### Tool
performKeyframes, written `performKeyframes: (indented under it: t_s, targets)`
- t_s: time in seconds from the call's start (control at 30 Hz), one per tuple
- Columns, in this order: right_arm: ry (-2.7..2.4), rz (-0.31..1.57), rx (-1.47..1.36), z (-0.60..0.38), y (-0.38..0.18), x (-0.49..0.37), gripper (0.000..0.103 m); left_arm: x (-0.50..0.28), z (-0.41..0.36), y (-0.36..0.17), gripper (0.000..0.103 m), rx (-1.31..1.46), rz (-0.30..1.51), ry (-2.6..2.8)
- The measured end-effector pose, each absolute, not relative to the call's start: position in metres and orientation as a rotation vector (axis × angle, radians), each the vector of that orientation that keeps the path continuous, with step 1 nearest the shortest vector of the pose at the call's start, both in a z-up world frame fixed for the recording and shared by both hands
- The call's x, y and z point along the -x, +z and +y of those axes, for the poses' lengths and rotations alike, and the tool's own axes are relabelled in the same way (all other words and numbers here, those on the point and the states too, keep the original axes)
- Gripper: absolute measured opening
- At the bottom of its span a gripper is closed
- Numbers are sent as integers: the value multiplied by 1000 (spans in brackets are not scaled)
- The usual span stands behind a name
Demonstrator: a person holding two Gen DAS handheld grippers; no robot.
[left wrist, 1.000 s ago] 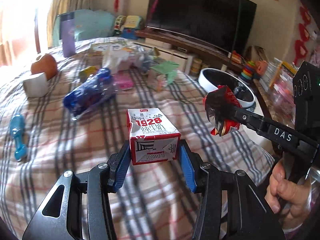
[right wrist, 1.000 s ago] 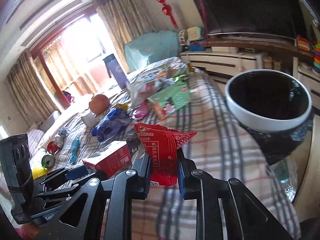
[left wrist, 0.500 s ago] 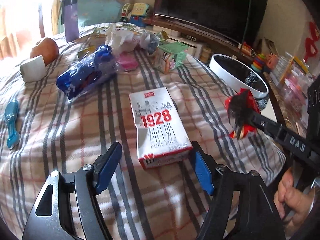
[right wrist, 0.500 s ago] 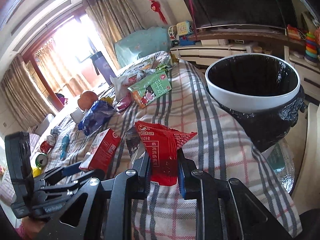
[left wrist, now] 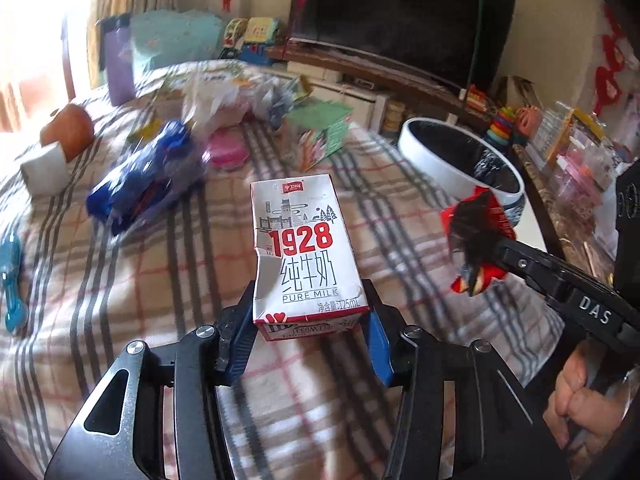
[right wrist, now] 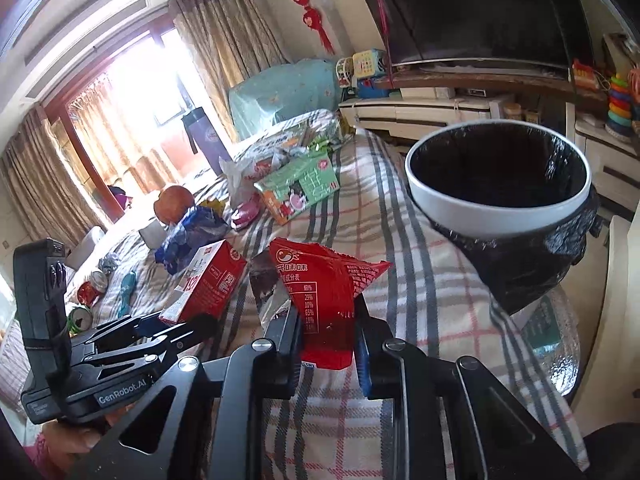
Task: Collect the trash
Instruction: 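Carry the milk carton and red snack bag in both tools over the bin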
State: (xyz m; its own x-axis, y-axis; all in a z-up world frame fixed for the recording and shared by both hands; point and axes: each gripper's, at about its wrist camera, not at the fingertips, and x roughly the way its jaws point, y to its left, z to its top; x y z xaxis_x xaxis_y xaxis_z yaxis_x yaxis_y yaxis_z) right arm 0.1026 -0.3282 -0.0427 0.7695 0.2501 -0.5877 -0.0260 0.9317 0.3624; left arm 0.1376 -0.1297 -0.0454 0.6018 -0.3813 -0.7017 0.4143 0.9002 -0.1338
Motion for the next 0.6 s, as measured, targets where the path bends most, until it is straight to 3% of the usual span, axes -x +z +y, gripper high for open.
performKeyframes:
  t_s: [0.6]
  targets:
    - [51,618,-402,-391,-24,-104,21,-150,-189,-26,47,-103,775,-561]
